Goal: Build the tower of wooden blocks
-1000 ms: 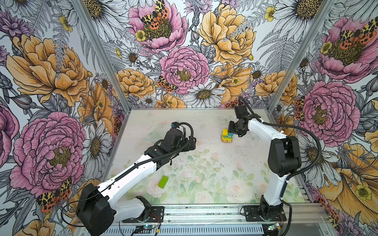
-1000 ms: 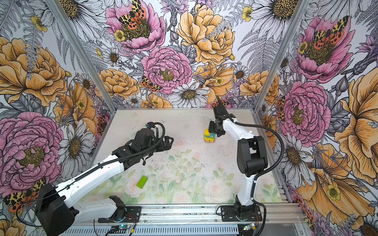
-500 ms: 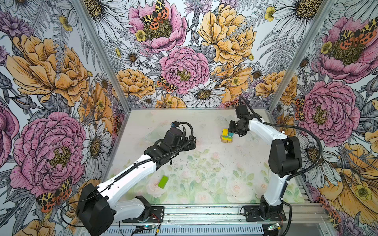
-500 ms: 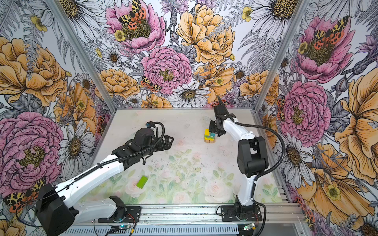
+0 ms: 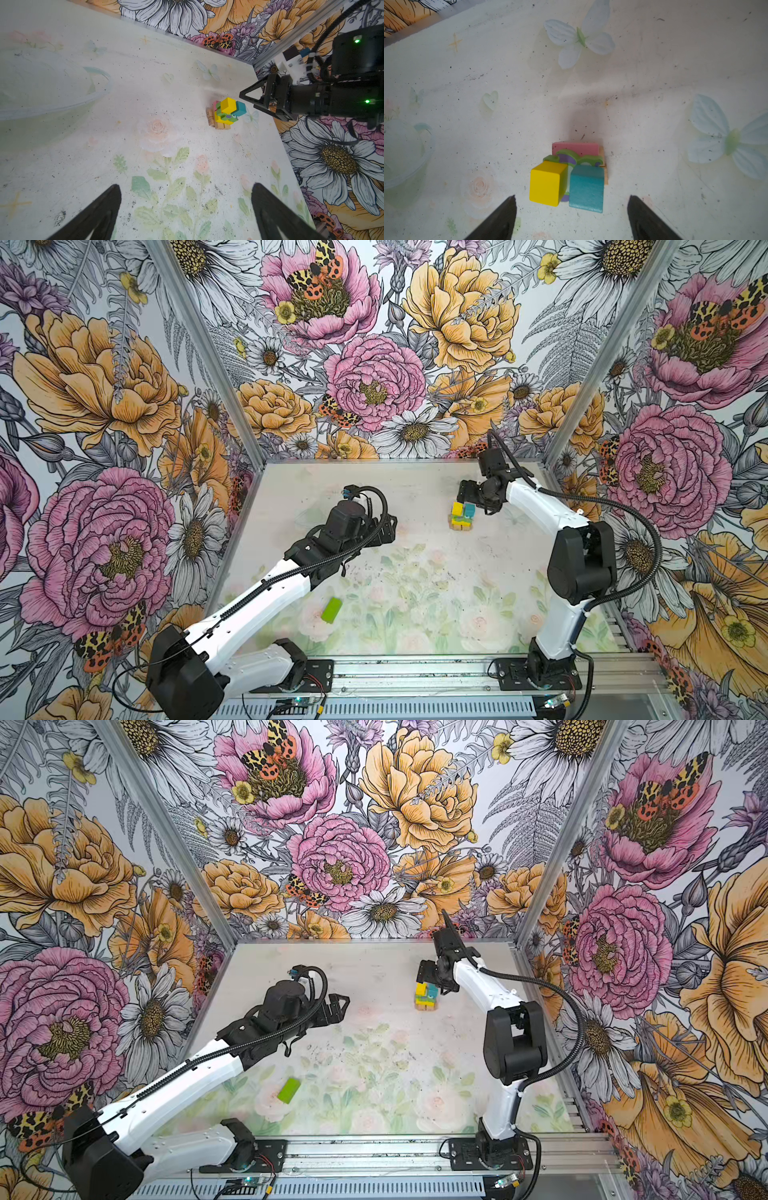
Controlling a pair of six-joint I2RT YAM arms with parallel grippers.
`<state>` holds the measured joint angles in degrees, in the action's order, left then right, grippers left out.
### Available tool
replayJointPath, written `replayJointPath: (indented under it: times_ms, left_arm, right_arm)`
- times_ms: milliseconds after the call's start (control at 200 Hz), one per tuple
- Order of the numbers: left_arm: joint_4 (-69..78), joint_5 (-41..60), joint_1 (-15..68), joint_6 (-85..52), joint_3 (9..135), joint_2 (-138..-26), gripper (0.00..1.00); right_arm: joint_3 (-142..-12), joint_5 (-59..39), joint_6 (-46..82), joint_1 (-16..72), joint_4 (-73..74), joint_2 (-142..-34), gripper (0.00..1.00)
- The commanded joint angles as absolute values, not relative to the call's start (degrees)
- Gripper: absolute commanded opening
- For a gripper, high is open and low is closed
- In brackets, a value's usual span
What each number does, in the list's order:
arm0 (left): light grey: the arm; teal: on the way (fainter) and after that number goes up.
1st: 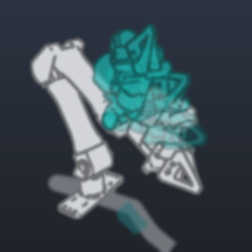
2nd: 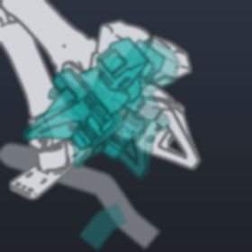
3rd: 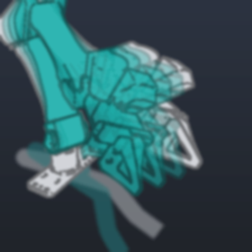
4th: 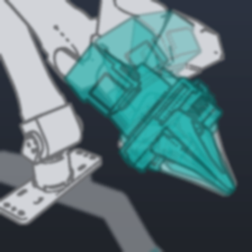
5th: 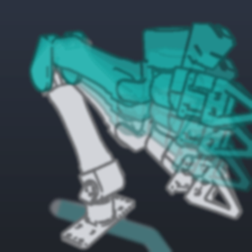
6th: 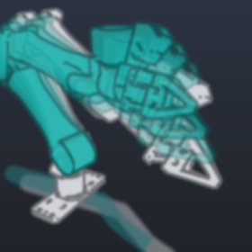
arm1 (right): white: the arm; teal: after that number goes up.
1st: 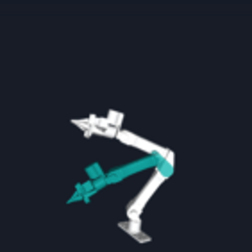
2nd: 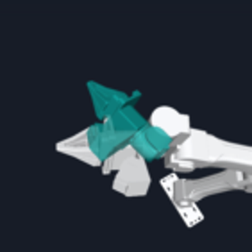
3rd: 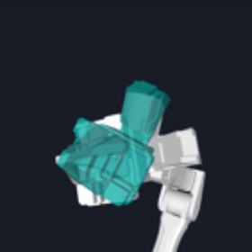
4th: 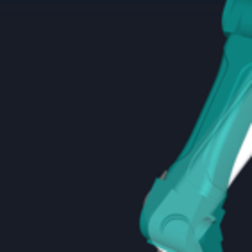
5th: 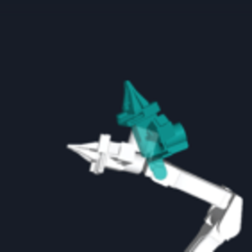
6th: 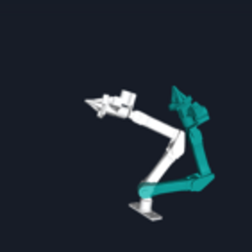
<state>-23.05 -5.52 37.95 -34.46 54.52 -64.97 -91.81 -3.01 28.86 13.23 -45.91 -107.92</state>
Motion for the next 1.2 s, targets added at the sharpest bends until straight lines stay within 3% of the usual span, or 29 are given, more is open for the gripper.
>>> replayJointPath:
  times_ms: [0, 380, 1196]
  left_arm:
    - [-23.8, -6.6, 37.4, -33.3, 53.5, -63.0, 0.99]
    - [-24.1, -5.7, 34.9, -32.8, 51.0, -59.5, 0.99]
    - [-24.0, -4.5, 33.1, -32.1, 50.3, -58.1, 0.99]
  right_arm:
    - [-95.6, -0.3, 30.1, 15.4, -49.1, -110.8, 0.86]
    - [-99.5, 5.6, 33.0, 16.3, -53.5, -113.5, 0.87]
    - [-102.2, 5.9, 30.2, 17.1, -56.1, -114.0, 0.9]
